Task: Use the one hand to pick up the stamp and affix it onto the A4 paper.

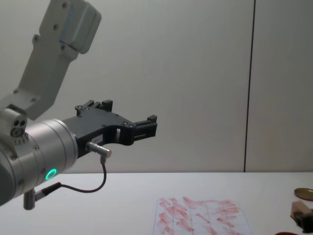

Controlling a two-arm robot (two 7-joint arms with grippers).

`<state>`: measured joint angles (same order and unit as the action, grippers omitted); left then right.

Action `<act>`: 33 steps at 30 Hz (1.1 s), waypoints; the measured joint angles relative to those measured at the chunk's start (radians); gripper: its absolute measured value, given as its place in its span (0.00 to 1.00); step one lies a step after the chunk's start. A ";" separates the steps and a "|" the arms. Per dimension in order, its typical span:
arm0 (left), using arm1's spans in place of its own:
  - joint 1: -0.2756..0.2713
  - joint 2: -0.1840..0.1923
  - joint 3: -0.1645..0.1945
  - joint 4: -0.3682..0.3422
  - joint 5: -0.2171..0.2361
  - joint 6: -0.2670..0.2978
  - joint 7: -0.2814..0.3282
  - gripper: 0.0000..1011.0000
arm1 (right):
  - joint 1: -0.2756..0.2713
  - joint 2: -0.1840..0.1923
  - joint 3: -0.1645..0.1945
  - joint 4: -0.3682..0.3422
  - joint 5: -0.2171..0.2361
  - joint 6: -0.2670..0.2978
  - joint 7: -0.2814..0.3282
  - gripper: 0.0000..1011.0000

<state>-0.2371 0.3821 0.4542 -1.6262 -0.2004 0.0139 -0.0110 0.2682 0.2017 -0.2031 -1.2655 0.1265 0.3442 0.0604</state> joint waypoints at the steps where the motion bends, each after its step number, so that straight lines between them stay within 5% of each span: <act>1: 0.000 0.000 0.000 0.000 0.000 0.000 0.000 0.98 | 0.005 -0.001 0.000 0.015 0.001 -0.003 0.002 0.22; 12: 0.000 0.000 0.000 0.000 0.000 0.000 0.000 0.98 | 0.039 -0.015 0.000 0.107 0.014 -0.032 0.025 0.23; 24: 0.000 0.000 0.000 0.000 0.000 0.000 0.000 0.98 | 0.054 -0.024 -0.001 0.144 0.027 -0.062 0.034 0.60; 33: 0.000 0.000 0.000 0.000 0.000 0.000 0.000 0.98 | 0.034 -0.017 0.008 0.095 0.042 -0.098 0.031 0.86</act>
<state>-0.2371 0.3821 0.4542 -1.6262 -0.2004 0.0139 -0.0109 0.3025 0.1845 -0.1948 -1.1701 0.1689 0.2463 0.0910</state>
